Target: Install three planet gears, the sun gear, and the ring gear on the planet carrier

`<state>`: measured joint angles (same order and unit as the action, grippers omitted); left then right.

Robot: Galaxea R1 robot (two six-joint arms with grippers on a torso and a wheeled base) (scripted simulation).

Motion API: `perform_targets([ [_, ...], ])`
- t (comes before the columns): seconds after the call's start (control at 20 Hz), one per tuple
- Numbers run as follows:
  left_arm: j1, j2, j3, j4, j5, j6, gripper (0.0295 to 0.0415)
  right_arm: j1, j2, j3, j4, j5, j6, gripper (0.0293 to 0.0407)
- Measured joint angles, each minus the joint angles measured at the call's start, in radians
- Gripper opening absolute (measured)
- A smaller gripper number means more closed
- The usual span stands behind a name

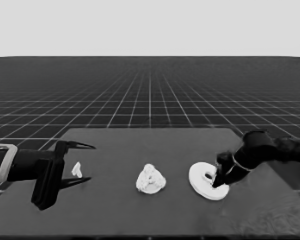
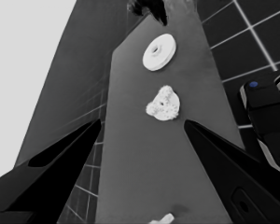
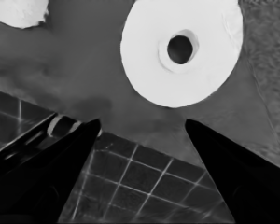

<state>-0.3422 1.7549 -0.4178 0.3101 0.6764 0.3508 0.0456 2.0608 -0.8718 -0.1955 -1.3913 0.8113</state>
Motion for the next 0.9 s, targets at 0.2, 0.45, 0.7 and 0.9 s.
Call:
perform_targets([
  [0.2, 0.0, 0.0, 0.0, 0.0, 0.0, 0.0, 0.0385, 0.024, 0.206, -0.425, 0.085, -0.095, 0.115, 0.0385],
  [0.45, 0.0, 0.0, 0.0, 0.0, 0.0, 0.0, 0.0385, -0.057, 0.252, -0.522, 0.024, -0.055, 0.112, 0.0385],
  [0.7, 0.0, 0.0, 0.0, 0.0, 0.0, 0.0, 0.0385, -0.175, 0.291, -0.604, -0.057, 0.02, 0.088, 0.0385],
  [0.9, 0.0, 0.0, 0.0, 0.0, 0.0, 0.0, 0.0385, -0.181, 0.294, -0.611, -0.061, 0.025, 0.086, 0.0385],
])
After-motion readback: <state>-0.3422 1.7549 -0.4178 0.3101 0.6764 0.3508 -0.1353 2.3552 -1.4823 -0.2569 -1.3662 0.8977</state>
